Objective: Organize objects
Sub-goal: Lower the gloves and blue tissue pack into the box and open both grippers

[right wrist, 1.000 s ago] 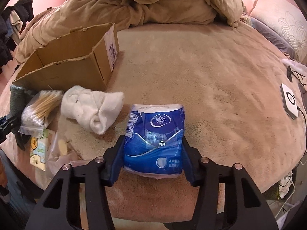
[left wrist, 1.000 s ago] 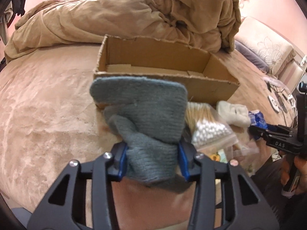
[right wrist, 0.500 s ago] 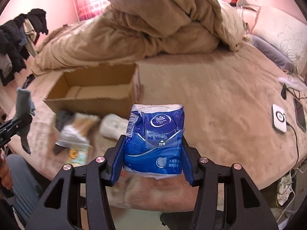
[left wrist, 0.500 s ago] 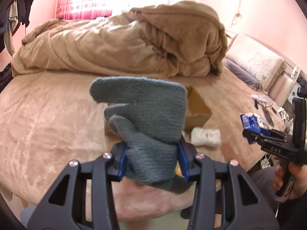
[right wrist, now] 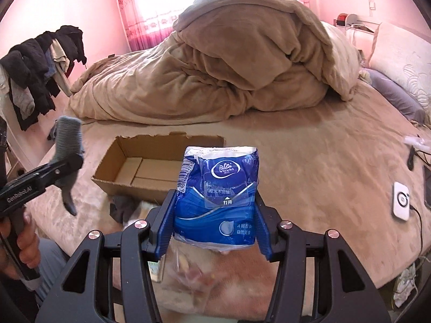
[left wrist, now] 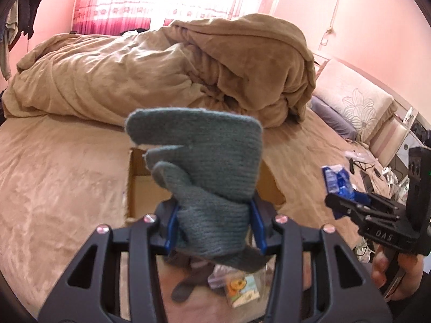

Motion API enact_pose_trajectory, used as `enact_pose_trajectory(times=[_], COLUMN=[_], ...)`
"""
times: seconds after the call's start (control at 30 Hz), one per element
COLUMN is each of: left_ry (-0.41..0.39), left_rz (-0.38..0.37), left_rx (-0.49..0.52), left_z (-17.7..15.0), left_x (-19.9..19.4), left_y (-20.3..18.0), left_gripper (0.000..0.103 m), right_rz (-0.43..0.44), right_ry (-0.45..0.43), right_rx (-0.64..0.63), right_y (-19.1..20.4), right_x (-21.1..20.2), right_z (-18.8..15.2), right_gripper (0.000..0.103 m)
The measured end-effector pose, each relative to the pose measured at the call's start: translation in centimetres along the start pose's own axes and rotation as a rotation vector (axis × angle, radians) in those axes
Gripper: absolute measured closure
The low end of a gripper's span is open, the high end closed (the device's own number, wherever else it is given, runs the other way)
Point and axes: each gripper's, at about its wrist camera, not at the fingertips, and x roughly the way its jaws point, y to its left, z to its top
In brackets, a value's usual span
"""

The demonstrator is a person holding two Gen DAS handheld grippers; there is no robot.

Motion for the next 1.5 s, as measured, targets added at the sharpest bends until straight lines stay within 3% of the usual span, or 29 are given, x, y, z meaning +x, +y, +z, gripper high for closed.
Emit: enact_pose_trajectory(times=[0.27,0.63,0.77,0.83,0.97,1.2,1.5], left_ry=[0.038,0.142,0.158,0.174,0.147,0.087,-0.016], left_rz=[-0.046,-0.027,-0.009,0.01,0.004,0.003,-0.029], left_rx=[-0.009,-0.031,-0.035,-0.044,-0.048,-0.03,-0.029], left_z=[0.9,0.1,-0.3,-0.4,-0.4,-0.2,-0.9], left_x=[6.0,12.1,13.0,13.4,12.5,8.2,-0.7], left_y=[-0.9,0.1,0.5,0.8,1.1,0.6,-1.1], left_gripper=[0.058,0.054,0.043,0.036,0.027,0.026,0.019], right_rz=[0.047,0.088,0.108,0.102,0.093,0.069,0.048], right_ry=[0.019,0.056,0.059,0.057,0.05,0.019,-0.061], right_rx=[-0.021,-0.046,-0.041,-0.038,-0.015,-0.014,-0.021], right_y=[0.8,1.3,1.3,1.1,0.3,-0.1,1.1], right_x=[4.8,10.6,11.5,12.0,11.8,9.1,0.8], right_z=[1.6,2.9,3.0,3.0,3.0,2.6,1.6], right_gripper=[0.048,0.048,0.046,0.039,0.022,0.021,0.021])
